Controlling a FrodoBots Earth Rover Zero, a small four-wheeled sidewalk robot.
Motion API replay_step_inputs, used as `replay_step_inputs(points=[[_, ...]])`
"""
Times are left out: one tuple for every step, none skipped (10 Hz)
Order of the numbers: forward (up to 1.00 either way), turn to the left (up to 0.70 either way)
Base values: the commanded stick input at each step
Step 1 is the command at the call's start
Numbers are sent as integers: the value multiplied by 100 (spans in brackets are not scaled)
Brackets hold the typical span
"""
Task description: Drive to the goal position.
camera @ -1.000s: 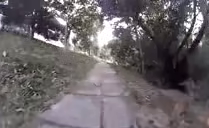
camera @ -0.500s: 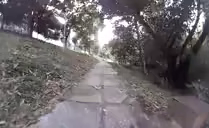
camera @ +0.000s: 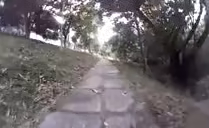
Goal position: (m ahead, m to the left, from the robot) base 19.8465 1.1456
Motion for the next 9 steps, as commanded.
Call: replay_step_inputs(points=[[70, 0], [70, 0], [70, 0], [70, 0], [70, 0], [70, 0], [70, 0], [70, 0], [70, 0]])
